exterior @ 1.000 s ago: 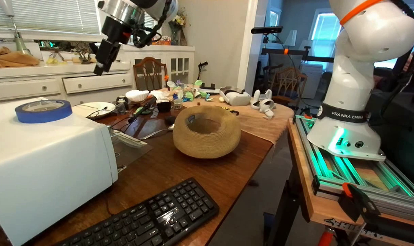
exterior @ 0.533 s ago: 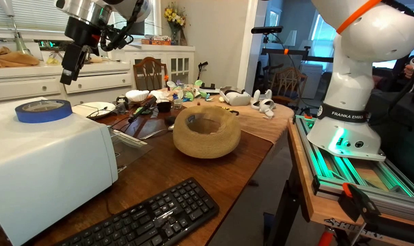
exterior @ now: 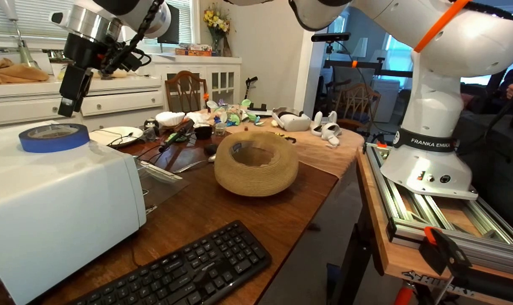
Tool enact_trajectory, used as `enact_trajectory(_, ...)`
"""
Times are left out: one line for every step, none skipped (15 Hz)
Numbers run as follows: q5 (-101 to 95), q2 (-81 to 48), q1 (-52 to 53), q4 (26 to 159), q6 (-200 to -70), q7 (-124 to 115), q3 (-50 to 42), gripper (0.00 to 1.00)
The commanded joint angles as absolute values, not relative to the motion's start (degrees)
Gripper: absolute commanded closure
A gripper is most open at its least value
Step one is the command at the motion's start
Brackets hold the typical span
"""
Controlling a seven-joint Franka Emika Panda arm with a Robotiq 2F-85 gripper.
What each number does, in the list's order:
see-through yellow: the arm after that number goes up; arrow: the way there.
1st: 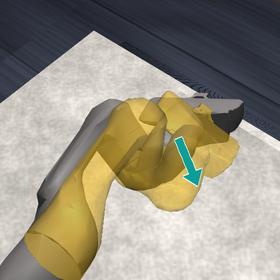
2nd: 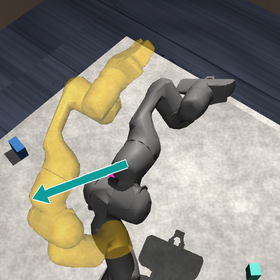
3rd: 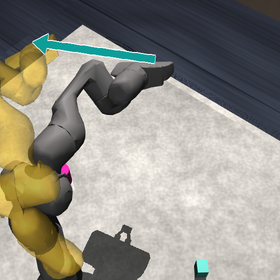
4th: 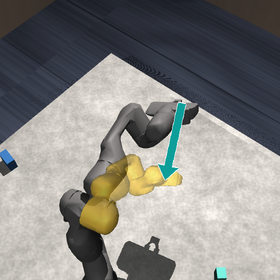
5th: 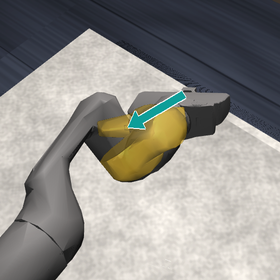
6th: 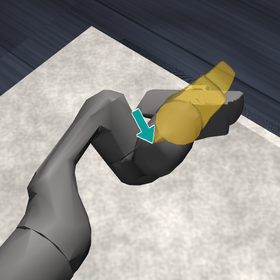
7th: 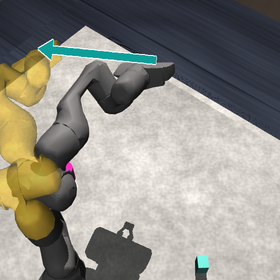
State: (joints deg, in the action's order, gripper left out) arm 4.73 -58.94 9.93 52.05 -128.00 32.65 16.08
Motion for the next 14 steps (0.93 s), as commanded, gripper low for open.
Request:
enact_trajectory(3.8,-64.6,11.9,42.5,-122.5,32.8,15.7,0.20)
enact_trajectory(4.0,-65.4,12.1,41.2,-121.4,32.7,15.7,0.24)
enact_trajectory(4.1,-66.2,12.4,39.9,-120.8,32.7,15.6,0.23)
enact_trajectory(4.2,-66.8,12.6,38.6,-119.9,32.7,15.5,0.43)
enact_trajectory(4.2,-67.3,12.8,37.8,-119.6,32.5,15.4,0.48)
enact_trajectory(4.2,-67.5,12.6,37.6,-119.4,32.7,15.6,0.49)
enact_trajectory(4.2,-67.8,12.6,37.0,-119.2,32.6,15.6,0.58)
enact_trajectory(4.2,-68.1,12.6,36.5,-119.1,32.6,15.5,0.66)
enact_trajectory(4.2,-68.4,12.6,36.0,-118.9,32.6,15.6,0.76)
enact_trajectory(4.2,-68.6,12.5,35.6,-118.8,32.6,15.5,0.84)
enact_trajectory(4.2,-68.7,12.5,35.4,-118.8,32.5,15.5,0.93)
enact_trajectory(4.2,-68.8,12.5,35.1,-118.7,32.5,15.5,0.99)
enact_trajectory(4.2,-69.0,12.5,34.8,-118.6,32.6,15.5,1.00)
enact_trajectory(4.2,-69.1,12.5,34.7,-118.6,32.6,15.5,0.96)
